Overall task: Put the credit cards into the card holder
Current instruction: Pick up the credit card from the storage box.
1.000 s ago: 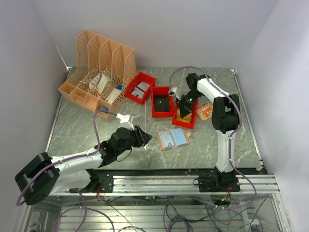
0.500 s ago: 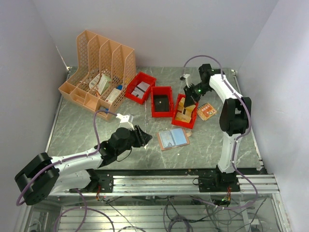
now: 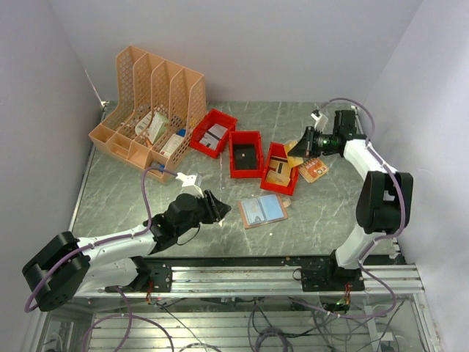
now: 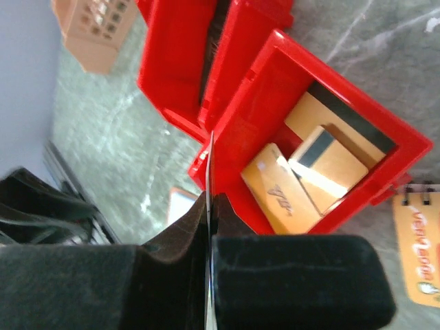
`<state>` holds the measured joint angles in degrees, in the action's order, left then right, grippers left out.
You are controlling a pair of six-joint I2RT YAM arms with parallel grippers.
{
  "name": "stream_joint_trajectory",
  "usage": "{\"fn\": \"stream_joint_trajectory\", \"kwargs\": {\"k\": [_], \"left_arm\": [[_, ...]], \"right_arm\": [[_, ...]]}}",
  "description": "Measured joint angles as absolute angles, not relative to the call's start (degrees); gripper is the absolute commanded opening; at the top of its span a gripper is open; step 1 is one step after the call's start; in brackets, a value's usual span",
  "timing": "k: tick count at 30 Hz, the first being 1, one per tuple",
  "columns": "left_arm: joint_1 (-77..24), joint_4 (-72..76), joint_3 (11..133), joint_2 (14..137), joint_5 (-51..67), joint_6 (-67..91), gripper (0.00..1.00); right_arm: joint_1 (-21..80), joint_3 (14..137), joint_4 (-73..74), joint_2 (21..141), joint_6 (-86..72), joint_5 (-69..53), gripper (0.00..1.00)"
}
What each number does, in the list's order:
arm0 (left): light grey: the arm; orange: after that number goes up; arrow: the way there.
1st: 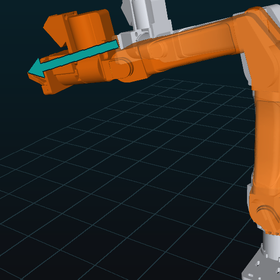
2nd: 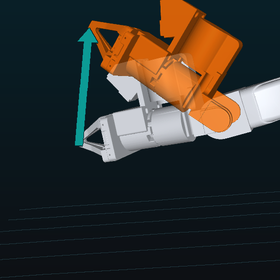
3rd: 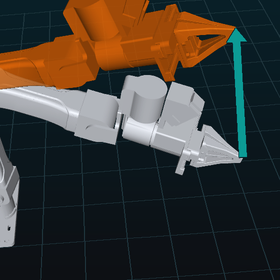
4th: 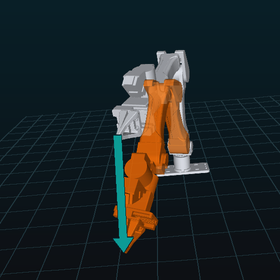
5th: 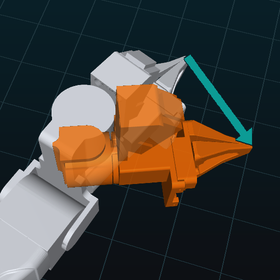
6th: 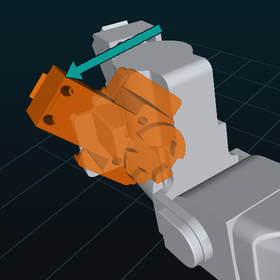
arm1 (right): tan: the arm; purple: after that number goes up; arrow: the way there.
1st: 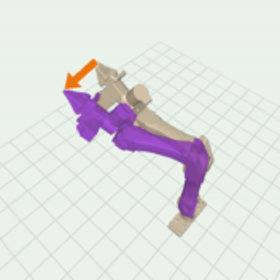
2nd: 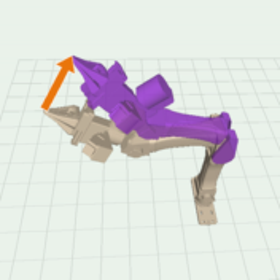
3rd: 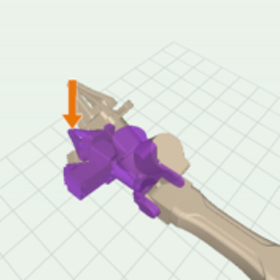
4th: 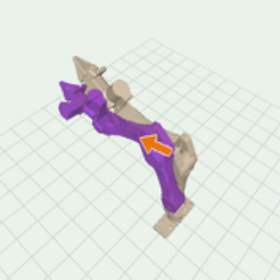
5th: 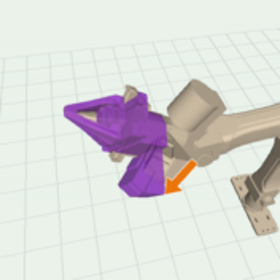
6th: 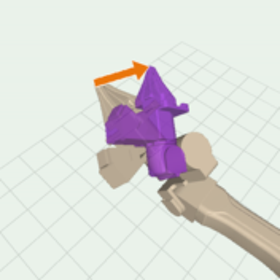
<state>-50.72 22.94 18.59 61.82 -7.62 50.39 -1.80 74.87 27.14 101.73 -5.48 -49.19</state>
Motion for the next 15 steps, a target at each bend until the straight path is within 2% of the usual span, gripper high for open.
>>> {"fn": "stream_joint_trajectory", "kwargs": {"k": [3, 10, 12, 15], "left_arm": [[-50.72, 22.98, 18.26, 61.82, -7.62, 50.59, 0.48], [-50.72, 22.92, 17.69, 60.38, -7.66, 50.85, 0.48], [-50.72, 22.92, 17.37, 59.51, -7.7, 51.03, 0.48], [-50.72, 22.92, 16.69, 58.74, -7.73, 51.29, 0.48]], "right_arm": [[-2.07, 69.56, 19.4, 98.3, -14.39, -50.61, 0.0], [-2.13, 64.12, 9.19, 98.28, -27.03, -51.03, 0.0], [-2.15, 62.65, 7.51, 98.28, -29.47, -50.54, 0.1], [-2.17, 61.54, 5.69, 98.28, -32.58, -50.37, 0.01]]}}
